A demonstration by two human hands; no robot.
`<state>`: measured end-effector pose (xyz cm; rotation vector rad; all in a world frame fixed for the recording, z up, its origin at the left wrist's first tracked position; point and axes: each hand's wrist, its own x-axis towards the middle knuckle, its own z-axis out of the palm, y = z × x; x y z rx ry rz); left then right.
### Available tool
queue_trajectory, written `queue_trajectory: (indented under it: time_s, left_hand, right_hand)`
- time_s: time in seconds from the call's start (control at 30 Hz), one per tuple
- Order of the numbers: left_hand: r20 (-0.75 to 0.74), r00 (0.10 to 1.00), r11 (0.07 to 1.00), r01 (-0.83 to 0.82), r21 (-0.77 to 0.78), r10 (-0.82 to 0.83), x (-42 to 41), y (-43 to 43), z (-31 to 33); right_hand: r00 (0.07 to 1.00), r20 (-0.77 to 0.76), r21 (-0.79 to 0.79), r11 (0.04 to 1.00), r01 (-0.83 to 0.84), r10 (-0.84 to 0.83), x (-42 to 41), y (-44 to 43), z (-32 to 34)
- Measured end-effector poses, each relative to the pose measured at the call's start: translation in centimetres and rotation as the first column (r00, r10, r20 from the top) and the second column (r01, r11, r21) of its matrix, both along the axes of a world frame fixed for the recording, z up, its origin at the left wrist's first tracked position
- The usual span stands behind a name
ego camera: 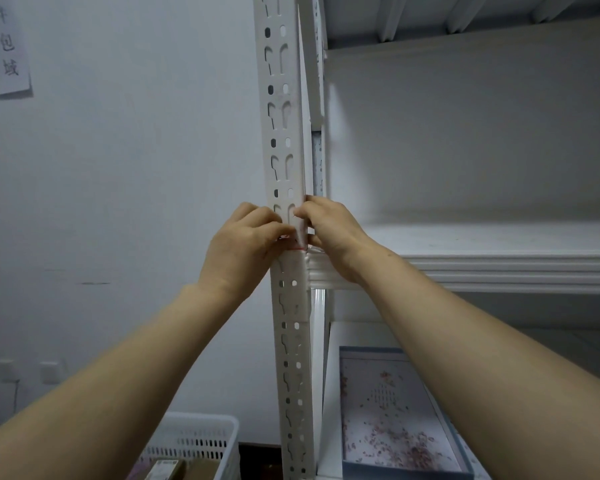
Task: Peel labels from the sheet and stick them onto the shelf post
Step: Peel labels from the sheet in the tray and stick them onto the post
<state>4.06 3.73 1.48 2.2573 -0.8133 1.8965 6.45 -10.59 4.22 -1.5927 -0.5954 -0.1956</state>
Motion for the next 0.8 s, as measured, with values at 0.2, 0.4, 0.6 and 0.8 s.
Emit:
queue_trajectory:
  time_s: [0.2,0.4,0.6,0.8]
  left_hand:
    - [0.071,0.997,0.967,-0.049,0.25,0.032,-0.1,0.5,1.5]
    - [0.171,0.973,0.895,-0.213,0.393,0.156,-0.1,0.8,1.9]
    - [0.264,0.936,0.808,-0.336,0.484,0.231,-0.7,0.3,2.4]
    - [0.347,0.894,0.754,-0.432,0.495,0.285,-0.7,0.0,2.2]
  right_hand:
    - [1.0,-0.008,0.01,1.0,-0.02,0.02,-0.1,-0.1,0.0]
    - [0.999,-0.015,0.036,0.998,-0.051,0.051,-0.4,-0.2,0.1]
    - [0.999,-0.014,0.042,0.998,-0.047,0.047,-0.6,-0.2,0.2]
    - [0.999,-0.027,0.052,0.998,-0.029,0.031,-0.8,-0.1,0.2]
